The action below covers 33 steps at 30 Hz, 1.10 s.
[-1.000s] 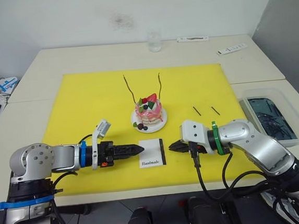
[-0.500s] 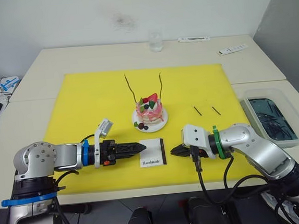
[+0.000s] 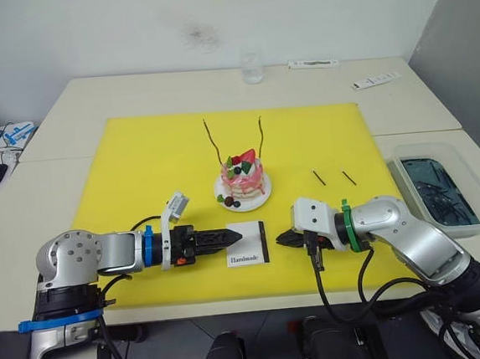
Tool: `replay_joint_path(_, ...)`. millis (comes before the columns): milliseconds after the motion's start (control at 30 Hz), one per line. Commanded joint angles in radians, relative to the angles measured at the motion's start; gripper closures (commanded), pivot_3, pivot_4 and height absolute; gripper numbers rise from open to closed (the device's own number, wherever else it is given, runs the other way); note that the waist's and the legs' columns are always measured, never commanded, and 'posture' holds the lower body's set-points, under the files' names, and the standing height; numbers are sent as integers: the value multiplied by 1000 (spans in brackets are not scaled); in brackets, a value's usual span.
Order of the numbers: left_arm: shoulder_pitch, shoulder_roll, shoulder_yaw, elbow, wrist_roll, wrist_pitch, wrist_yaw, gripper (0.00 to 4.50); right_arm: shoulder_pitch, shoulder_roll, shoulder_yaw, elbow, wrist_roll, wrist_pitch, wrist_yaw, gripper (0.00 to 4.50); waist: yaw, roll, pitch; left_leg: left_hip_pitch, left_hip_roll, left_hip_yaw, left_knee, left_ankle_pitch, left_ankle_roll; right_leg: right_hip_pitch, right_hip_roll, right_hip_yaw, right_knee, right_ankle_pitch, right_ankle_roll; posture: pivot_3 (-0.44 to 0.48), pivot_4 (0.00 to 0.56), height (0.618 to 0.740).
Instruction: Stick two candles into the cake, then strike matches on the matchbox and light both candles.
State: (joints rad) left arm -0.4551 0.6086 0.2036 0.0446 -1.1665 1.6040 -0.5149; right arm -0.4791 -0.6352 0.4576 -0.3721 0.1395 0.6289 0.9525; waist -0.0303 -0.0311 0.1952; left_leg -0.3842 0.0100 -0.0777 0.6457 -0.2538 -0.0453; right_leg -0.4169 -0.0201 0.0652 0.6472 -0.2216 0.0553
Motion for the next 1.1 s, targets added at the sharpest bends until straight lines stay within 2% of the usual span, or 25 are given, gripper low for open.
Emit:
replay_joint_path(33, 18, -23, -31, -7, 12, 10, 20, 0, -37, 27, 18, 9, -14, 10, -1, 4457, 0, 0, 0, 1, 0, 0, 0, 0, 0, 1, 0, 0, 0, 0, 0, 0, 150, 740)
replay_joint_path(500, 16, -46, -34, -1, 16, 10, 55, 0, -100, 90, 84, 92, -58, 22, 19, 4457, 1, 1, -1, 5, -1, -1, 0, 0, 0, 6, -1, -1, -2, 0, -1, 0, 150, 740)
replay_joint_path(1100, 60, -56, -23, -33, 32, 10, 50, 0, -114, 182, 91, 137, -85, -16, 14, 4457, 1, 1, -1, 5, -1, -2, 0, 0, -1, 6, -1, -2, -2, -2, -4, 0, 150, 740)
